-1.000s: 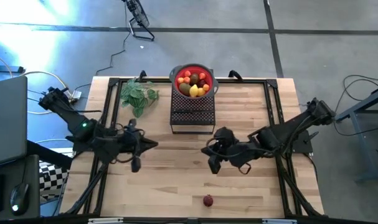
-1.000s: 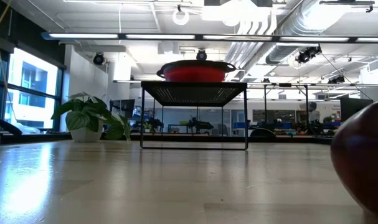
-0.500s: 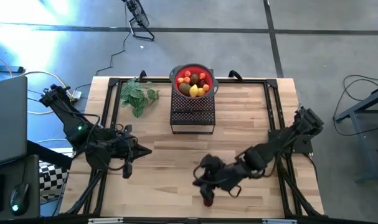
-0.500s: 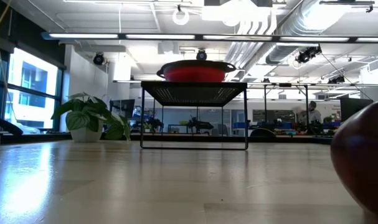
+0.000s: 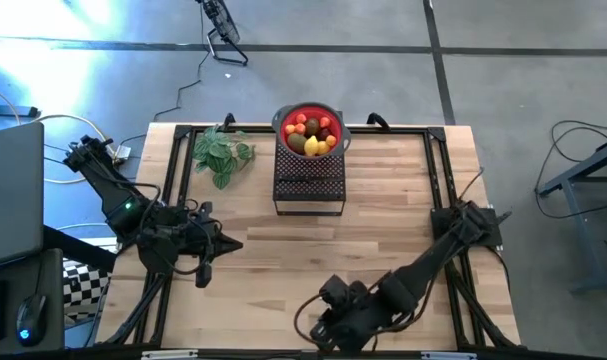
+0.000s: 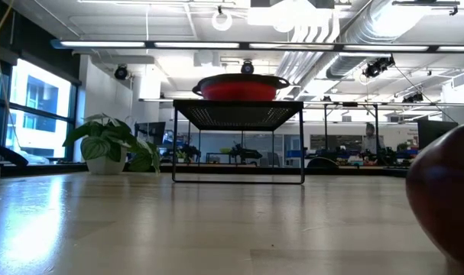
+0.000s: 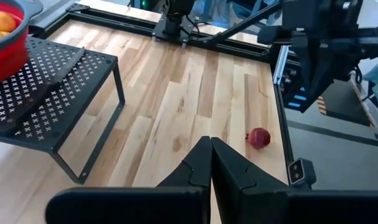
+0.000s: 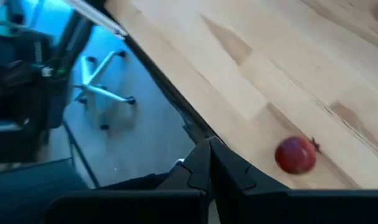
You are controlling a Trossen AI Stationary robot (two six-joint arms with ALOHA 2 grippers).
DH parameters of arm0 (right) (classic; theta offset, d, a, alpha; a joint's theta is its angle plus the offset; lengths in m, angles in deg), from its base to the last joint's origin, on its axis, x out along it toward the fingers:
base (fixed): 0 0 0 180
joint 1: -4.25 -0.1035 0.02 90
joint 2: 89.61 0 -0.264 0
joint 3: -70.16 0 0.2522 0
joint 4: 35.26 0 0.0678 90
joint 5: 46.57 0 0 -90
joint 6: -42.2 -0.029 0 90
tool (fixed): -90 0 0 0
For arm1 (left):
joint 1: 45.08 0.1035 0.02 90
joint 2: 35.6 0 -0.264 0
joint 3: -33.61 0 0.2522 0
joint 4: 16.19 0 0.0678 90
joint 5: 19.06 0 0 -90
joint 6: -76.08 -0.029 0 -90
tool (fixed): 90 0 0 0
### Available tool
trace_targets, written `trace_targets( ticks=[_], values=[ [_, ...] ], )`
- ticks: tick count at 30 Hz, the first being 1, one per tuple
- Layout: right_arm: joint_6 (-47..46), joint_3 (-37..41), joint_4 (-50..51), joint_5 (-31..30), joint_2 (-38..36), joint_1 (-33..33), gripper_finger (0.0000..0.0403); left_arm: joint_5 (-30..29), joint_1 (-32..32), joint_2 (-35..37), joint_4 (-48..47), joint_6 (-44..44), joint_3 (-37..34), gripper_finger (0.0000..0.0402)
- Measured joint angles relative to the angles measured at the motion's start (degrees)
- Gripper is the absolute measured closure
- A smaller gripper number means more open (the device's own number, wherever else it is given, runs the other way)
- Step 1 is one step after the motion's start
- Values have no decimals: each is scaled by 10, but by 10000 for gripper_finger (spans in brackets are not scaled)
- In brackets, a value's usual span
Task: Pick & Place Fruit
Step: Put the pomegranate into the red strainer bowl
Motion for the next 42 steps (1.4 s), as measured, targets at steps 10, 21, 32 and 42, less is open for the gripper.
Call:
trace_targets(
  ticks=[10, 21, 32, 42],
  values=[
    [-150, -44, 93, 43, 56, -7, 401, 0, 0, 0, 0, 0, 0, 401],
    [-148, -44, 99, 118, 97, -1, 387, 0, 0, 0, 0, 0, 0, 401],
    [-173, -44, 125, 87, 100, 2, 230, 0, 0, 0, 0, 0, 0, 401],
    [-225, 18, 96, 102, 100, -1, 145, 0, 0, 0, 0, 0, 0, 401]
  ],
)
